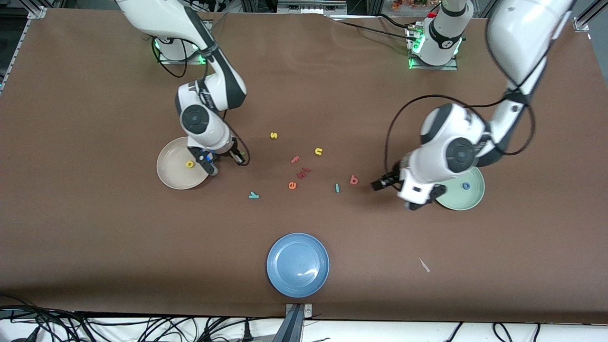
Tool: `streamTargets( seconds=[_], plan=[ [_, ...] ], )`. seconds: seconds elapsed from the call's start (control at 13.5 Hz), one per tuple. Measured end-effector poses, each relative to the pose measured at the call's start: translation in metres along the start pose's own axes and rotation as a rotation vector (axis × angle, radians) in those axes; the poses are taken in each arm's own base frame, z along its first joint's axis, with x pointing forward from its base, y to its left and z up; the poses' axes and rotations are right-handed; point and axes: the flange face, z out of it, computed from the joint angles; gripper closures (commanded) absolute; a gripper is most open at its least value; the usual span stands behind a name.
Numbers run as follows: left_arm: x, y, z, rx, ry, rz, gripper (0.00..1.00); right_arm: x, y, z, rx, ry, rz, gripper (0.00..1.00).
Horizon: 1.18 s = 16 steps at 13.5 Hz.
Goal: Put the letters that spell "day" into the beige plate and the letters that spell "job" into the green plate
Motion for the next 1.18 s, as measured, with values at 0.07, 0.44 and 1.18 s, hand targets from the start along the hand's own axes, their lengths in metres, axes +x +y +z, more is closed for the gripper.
streamTargets(
  seconds=[0.07, 0.44, 1.18],
  plan=[
    [-0.007, 0.008, 0.019, 0.012, 0.012, 0.03, 0.1, 0.018, 0.01, -0.01, -0.019, 0.011, -0.057, 0.88],
    [-0.021, 0.026, 0.078, 0.003, 0.034, 0.113, 0.23, 0.106, 0.07, -0.023, -0.094, 0.015, -0.252, 0.33],
    [-0.038, 0.031, 0.116, 0.081, 0.067, 0.23, 0.45, 0.09, 0.022, -0.064, -0.107, -0.042, -0.46, 0.0]
  ],
)
